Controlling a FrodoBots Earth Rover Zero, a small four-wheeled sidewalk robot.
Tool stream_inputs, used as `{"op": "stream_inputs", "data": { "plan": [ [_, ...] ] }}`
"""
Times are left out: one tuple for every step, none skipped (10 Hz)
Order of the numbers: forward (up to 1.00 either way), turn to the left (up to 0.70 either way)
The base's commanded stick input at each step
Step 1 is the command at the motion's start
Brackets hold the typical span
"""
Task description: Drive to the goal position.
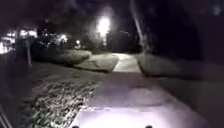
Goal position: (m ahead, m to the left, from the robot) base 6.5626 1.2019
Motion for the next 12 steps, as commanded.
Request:
{"op": "stream_inputs", "data": {
  "plan": [
    [0.7,-0.19],
    [0.7,-0.01],
    [0.7,0.0],
    [0.7,0.0],
    [0.7,0.0],
    [0.7,0.0],
    [0.7,0.0],
    [0.7,0.0],
    [0.7,0.0],
    [0.7,0.0],
    [0.7,0.0],
    [0.7,0.0]
  ]
}}
